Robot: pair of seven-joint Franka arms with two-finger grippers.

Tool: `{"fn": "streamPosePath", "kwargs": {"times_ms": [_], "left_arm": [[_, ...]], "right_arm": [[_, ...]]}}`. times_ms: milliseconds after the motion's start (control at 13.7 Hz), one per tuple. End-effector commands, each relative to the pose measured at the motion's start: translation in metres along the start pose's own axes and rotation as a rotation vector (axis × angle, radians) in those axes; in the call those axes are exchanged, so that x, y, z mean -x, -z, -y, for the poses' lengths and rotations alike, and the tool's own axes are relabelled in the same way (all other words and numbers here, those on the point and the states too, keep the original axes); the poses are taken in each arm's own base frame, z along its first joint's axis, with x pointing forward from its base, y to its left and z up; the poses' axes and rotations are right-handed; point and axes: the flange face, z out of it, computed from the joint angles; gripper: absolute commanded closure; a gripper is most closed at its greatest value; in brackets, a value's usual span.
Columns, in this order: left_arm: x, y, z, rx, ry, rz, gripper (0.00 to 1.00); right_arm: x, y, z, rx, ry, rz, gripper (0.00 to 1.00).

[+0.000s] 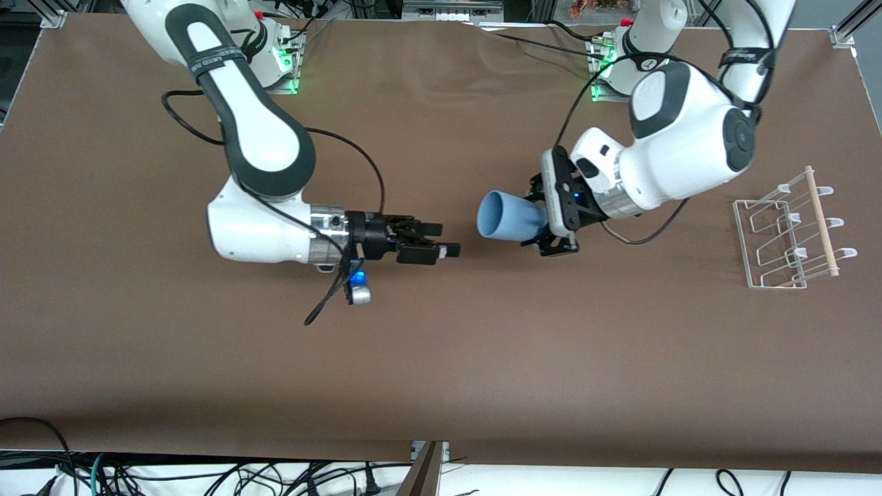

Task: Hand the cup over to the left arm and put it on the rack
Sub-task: 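Open the right gripper while the left gripper carries the cup away, then move the cup over the rack while the right gripper retracts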

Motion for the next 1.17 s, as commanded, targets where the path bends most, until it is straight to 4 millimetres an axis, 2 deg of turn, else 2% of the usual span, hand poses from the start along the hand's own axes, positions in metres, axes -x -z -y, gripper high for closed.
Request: {"fn": "streamPosePath", "kwargs": {"times_ms": [0, 219, 365, 584, 731, 804, 877, 950, 1023, 1096], "left_arm": [[0.035, 0.022, 0.005, 0.039, -0.002, 0.14, 0.98], [0.069, 0.04, 0.006, 0.058, 0.067, 0.416, 0.98], [0.089, 0.054, 0.001, 0.029, 0.087, 0.699, 0.98], [0.107, 0.053, -0.009, 0.017, 0.192, 0.99, 1.0], [0.131, 0.039, -0.014, 0.065, 0.281, 1.176, 1.0], [0.143, 0.039, -0.009, 0.041, 0.341, 1.243, 1.0], [0.16, 0.04, -0.005, 0.031, 0.383, 1.306, 0.99], [0.184, 0.034, 0.002, 0.065, 0.412, 1.372, 0.99], [0.219, 0.034, 0.011, 0.116, 0.466, 1.451, 0.99], [0.239, 0.04, 0.014, 0.129, 0.498, 1.504, 1.0]], "right_arm": [[-0.004, 0.032, 0.001, 0.131, 0.093, -0.062, 0.0], [-0.023, 0.072, -0.019, 0.384, 0.192, -0.147, 0.0], [-0.035, 0.104, -0.035, 0.544, 0.243, -0.18, 0.0], [-0.043, 0.166, -0.041, 0.782, 0.349, -0.317, 0.0], [-0.04, 0.205, -0.042, 0.879, 0.362, -0.404, 0.0], [-0.035, 0.224, -0.042, 0.92, 0.368, -0.442, 0.0], [-0.03, 0.246, -0.044, 1.002, 0.419, -0.467, 0.0], [-0.025, 0.267, -0.047, 1.082, 0.497, -0.455, 0.0], [-0.019, 0.288, -0.047, 1.128, 0.572, -0.437, 0.0], [-0.011, 0.305, -0.048, 1.15, 0.599, -0.421, 0.0]]}}
